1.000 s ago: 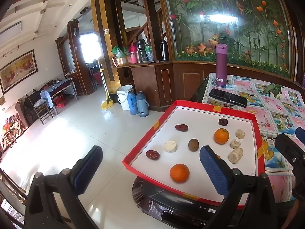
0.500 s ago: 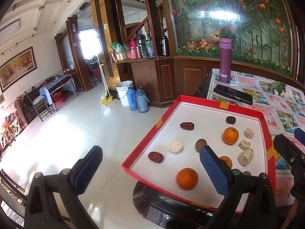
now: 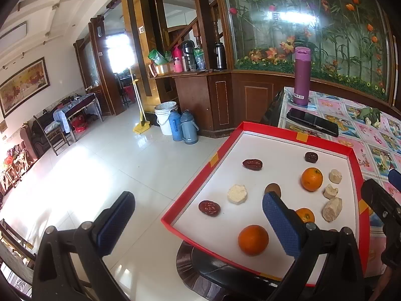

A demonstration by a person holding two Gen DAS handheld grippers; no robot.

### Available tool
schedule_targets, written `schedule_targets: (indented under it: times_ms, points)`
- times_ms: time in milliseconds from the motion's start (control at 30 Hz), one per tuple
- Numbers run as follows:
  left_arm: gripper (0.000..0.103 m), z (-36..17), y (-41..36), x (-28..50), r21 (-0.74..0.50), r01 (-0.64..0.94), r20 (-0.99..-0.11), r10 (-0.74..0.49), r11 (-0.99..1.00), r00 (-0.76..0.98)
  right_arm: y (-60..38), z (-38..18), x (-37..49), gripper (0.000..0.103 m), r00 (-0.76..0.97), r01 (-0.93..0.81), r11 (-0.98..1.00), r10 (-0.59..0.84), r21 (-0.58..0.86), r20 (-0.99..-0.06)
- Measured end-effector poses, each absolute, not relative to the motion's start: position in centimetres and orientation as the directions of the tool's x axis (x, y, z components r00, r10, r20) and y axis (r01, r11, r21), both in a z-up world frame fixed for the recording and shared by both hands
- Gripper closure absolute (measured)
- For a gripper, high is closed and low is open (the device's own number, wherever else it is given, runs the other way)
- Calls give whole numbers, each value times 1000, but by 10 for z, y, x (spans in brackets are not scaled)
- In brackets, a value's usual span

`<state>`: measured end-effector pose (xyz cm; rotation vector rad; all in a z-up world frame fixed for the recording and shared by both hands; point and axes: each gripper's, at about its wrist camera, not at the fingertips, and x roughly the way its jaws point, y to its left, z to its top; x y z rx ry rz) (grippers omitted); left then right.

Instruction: Organize fruits

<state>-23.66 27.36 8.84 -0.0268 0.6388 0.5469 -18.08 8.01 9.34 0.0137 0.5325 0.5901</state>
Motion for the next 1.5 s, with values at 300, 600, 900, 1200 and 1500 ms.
schedule_targets:
  times_ms: [300,600,900,1200,1500]
  points:
    - [0,88,274,-237,140,-494,-573,477,858,666,83,93,-180,0,701,-533,832,536,154,-470]
    - [0,88,273,-235,143,-491,-572,476,860,668,83,94,-180,0,704,-533,833,534,149,-468]
    - [0,88,273,-235,144,-490,-573,476,860,667,82,94,-180,0,704,-531,834,534,151,-468]
    - [0,87,272,-234,142,-494,-572,478,858,666,82,93,-180,0,704,-531,834,533,150,-469]
    - [0,86,272,-236,141,-494,-574,477,858,666,82,93,-181,0,704,-531,834,533,150,-469]
